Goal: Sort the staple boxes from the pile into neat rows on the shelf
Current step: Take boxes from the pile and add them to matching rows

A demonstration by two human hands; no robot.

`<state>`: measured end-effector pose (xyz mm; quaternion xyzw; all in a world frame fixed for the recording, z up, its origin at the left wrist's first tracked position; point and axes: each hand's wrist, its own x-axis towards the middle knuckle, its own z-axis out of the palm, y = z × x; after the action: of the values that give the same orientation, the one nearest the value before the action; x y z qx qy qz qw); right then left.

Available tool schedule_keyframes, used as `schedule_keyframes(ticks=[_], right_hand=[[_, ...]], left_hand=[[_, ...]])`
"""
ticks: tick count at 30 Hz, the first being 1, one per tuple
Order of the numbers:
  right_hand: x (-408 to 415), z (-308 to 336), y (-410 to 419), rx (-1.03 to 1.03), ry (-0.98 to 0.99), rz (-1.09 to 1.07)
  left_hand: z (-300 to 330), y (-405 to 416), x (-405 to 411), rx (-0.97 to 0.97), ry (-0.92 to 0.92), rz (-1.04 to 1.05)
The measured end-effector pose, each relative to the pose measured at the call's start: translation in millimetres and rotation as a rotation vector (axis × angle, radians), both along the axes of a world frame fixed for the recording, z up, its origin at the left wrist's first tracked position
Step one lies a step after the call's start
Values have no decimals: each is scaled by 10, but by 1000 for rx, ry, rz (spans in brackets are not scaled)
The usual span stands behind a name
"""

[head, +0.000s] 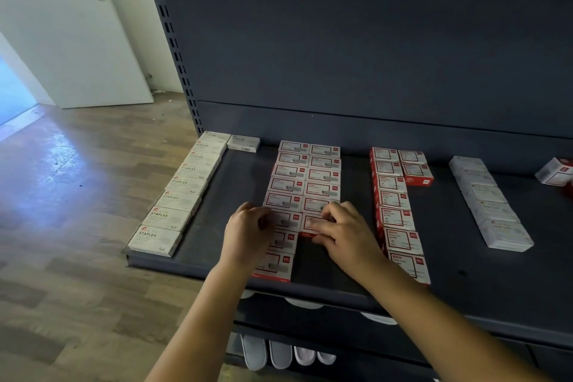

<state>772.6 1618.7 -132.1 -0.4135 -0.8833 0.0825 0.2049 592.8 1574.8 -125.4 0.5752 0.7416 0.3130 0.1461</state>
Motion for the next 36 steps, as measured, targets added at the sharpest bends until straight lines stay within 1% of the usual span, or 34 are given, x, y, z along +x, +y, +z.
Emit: schedule_keyframes(ticks=[5,8,11,13,17,20,25,28,30,32,36], right_hand=[[-42,-41,-103,-48,57,-56],[9,-18,-178,-130,118,-147],[79,18,-182,-218,81,-225],[87,26,-171,-248,77,-204],[80,8,-160,-212,64,-134],[80,-12,-153,-202,69,-128],[86,36,-164,-213,11,-91],[119,145,-182,-250,-15,-78],[194,245,-223,-243,23,-63],[344,365,-267,-211,80,-45],[865,506,-247,-180,90,-98]], left_hand=[[18,13,53,6,0,53],[35,21,61,-2,-50,96],[70,29,90,-15,-60,68],[96,31,104,-19,-56,54],[119,11,115,-2,-65,75],[116,0,142,21,-28,74],[71,21,139,9,61,72],[108,27,195,-33,199,70],[176,15,328,-3,265,80],[276,0,567,52,269,48],[358,-15,1251,208,315,-216]])
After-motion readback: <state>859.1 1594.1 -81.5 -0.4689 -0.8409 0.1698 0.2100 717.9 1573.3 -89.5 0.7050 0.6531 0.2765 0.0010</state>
